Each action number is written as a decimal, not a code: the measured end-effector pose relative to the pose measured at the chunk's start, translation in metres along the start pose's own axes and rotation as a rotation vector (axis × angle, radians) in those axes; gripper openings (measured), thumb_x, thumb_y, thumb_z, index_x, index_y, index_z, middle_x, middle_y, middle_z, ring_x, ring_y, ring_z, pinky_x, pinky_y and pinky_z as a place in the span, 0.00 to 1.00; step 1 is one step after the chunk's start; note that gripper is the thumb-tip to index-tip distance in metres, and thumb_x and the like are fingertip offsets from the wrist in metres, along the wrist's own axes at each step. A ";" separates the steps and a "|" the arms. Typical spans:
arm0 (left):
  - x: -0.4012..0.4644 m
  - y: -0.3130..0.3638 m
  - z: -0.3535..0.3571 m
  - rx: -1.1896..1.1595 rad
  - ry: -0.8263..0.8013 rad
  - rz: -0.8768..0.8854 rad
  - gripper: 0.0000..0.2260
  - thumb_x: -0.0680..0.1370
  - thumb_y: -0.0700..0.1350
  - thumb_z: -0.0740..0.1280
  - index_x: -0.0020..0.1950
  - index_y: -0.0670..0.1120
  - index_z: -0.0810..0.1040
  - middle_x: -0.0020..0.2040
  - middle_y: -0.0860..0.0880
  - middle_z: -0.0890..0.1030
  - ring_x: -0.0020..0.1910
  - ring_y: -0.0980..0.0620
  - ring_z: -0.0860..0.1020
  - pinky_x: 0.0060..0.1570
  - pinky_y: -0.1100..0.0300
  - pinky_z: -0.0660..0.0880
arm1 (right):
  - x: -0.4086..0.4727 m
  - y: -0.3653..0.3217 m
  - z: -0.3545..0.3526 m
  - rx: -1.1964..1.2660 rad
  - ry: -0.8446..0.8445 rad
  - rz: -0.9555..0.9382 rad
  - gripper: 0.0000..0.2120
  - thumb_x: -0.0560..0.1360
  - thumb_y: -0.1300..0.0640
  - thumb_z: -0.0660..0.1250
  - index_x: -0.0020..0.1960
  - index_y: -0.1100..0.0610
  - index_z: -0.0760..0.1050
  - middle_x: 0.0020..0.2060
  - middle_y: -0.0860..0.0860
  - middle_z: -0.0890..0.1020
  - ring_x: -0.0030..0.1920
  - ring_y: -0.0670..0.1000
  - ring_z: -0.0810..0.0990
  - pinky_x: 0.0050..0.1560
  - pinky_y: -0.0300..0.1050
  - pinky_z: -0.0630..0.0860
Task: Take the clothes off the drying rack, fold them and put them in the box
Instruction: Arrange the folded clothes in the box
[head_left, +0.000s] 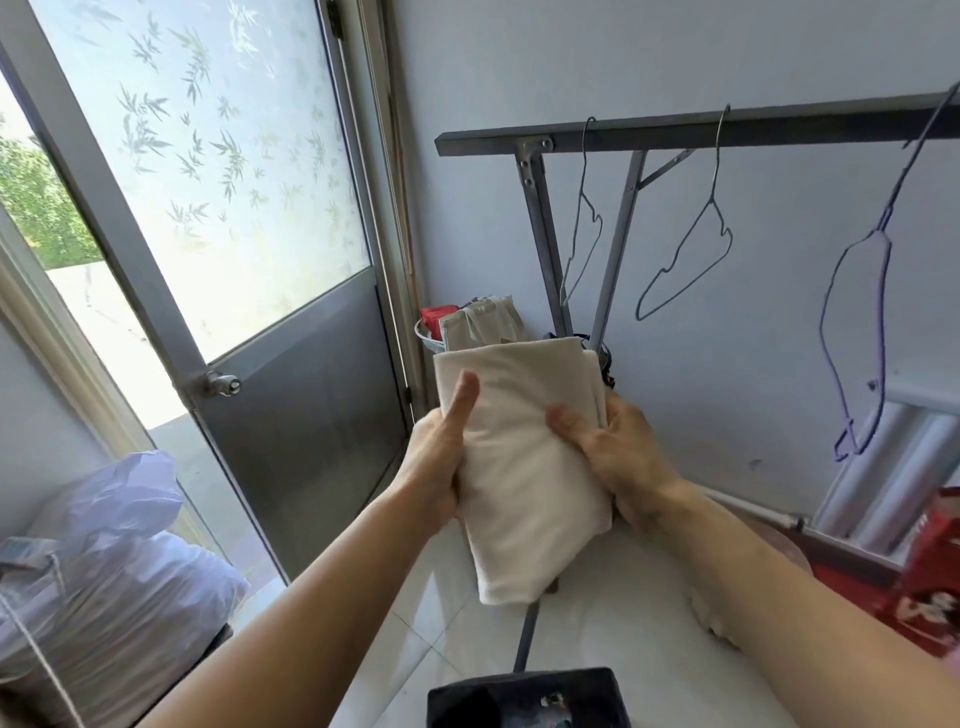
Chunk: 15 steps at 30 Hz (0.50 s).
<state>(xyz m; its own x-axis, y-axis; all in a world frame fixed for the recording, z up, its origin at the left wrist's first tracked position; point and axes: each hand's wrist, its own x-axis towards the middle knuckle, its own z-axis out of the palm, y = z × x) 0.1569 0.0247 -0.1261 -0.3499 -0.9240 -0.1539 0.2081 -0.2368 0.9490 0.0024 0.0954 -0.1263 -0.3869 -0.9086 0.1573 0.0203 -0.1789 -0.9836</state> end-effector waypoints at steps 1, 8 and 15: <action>-0.005 -0.003 -0.004 0.051 -0.098 -0.079 0.31 0.65 0.63 0.72 0.57 0.40 0.81 0.52 0.42 0.85 0.52 0.44 0.84 0.53 0.49 0.81 | 0.004 0.004 0.001 0.046 0.051 0.024 0.04 0.76 0.58 0.70 0.50 0.52 0.78 0.44 0.48 0.86 0.44 0.49 0.85 0.43 0.42 0.81; 0.004 -0.020 -0.032 0.296 -0.017 0.189 0.17 0.70 0.44 0.78 0.54 0.43 0.75 0.48 0.45 0.83 0.45 0.50 0.84 0.41 0.59 0.80 | 0.016 0.032 0.003 0.072 -0.192 0.327 0.33 0.61 0.44 0.80 0.62 0.51 0.75 0.52 0.52 0.85 0.53 0.57 0.84 0.49 0.59 0.81; 0.012 -0.033 -0.079 0.640 0.036 0.187 0.28 0.65 0.49 0.81 0.58 0.50 0.70 0.51 0.51 0.80 0.46 0.58 0.80 0.44 0.64 0.78 | 0.028 0.075 0.042 0.062 -0.023 0.254 0.12 0.77 0.65 0.67 0.59 0.55 0.75 0.54 0.58 0.83 0.52 0.58 0.83 0.51 0.53 0.81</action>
<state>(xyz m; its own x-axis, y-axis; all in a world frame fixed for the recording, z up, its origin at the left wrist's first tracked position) 0.2178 -0.0018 -0.1811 -0.3279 -0.9442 0.0310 -0.3247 0.1434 0.9349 0.0319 0.0406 -0.1922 -0.3407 -0.9358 -0.0909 0.1708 0.0334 -0.9847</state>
